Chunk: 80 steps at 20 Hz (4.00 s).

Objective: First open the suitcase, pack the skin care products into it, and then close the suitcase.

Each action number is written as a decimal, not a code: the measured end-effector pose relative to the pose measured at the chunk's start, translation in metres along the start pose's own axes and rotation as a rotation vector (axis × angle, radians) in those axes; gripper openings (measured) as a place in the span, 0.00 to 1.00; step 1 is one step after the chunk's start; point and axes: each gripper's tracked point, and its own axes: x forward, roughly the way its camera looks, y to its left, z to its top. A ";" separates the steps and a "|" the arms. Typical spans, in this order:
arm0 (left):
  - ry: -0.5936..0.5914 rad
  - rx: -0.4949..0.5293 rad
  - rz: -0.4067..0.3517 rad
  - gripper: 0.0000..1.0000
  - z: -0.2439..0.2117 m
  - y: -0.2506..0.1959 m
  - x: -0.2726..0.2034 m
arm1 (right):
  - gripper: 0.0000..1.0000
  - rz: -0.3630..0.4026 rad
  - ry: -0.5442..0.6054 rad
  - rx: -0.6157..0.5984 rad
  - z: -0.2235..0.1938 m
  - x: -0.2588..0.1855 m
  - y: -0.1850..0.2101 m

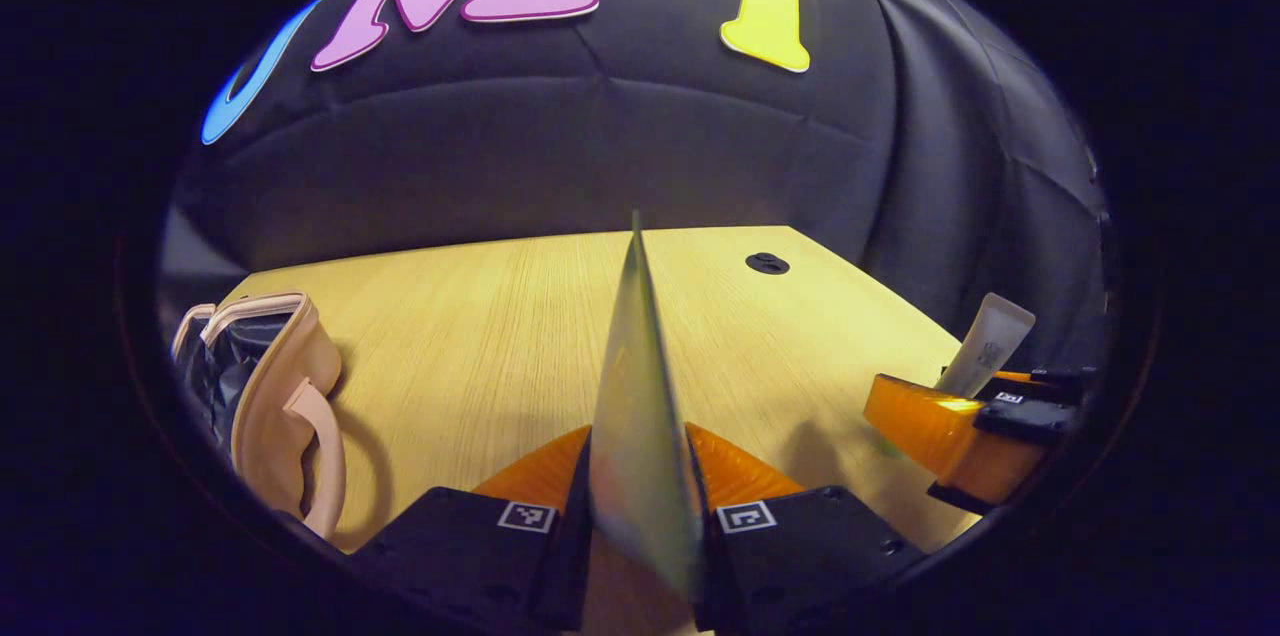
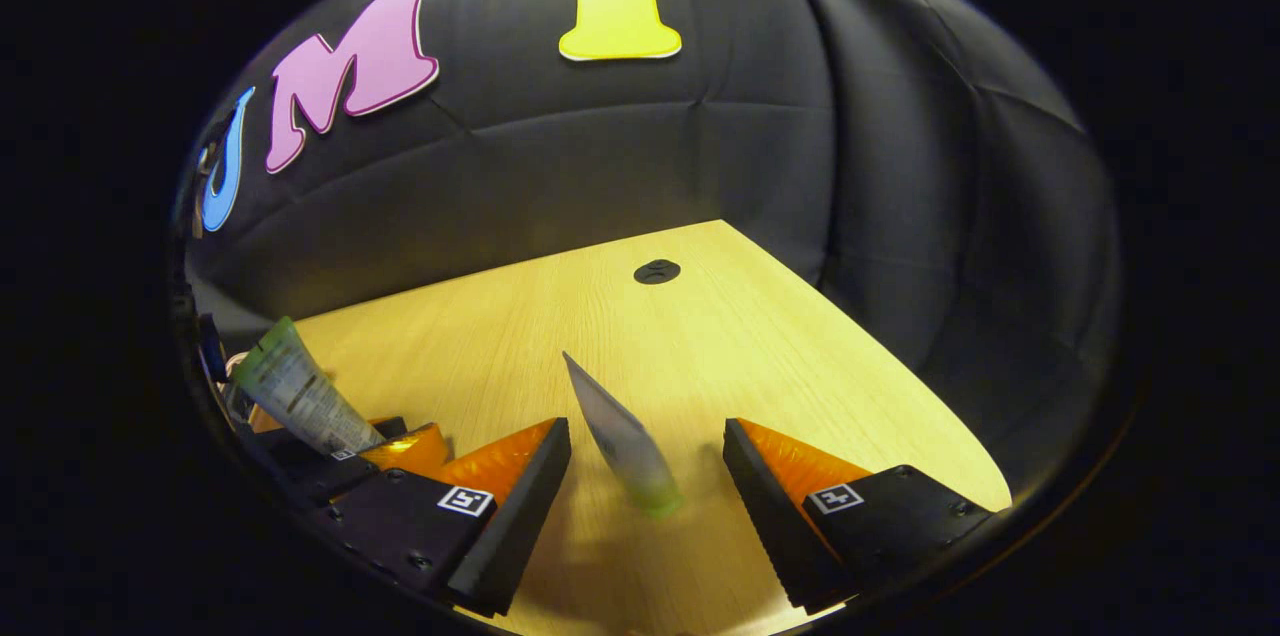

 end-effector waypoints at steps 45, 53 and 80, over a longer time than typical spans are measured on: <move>0.729 -0.142 0.086 0.46 -0.070 0.343 -0.156 | 0.20 0.404 0.020 -0.248 0.067 -0.230 0.290; 0.587 -0.182 0.156 0.73 -0.042 0.359 -0.161 | 0.20 0.374 0.045 -0.267 0.071 -0.227 0.301; 0.072 -0.551 0.510 0.90 -0.110 0.481 -0.518 | 0.24 0.144 0.716 -0.273 -0.162 -0.080 0.457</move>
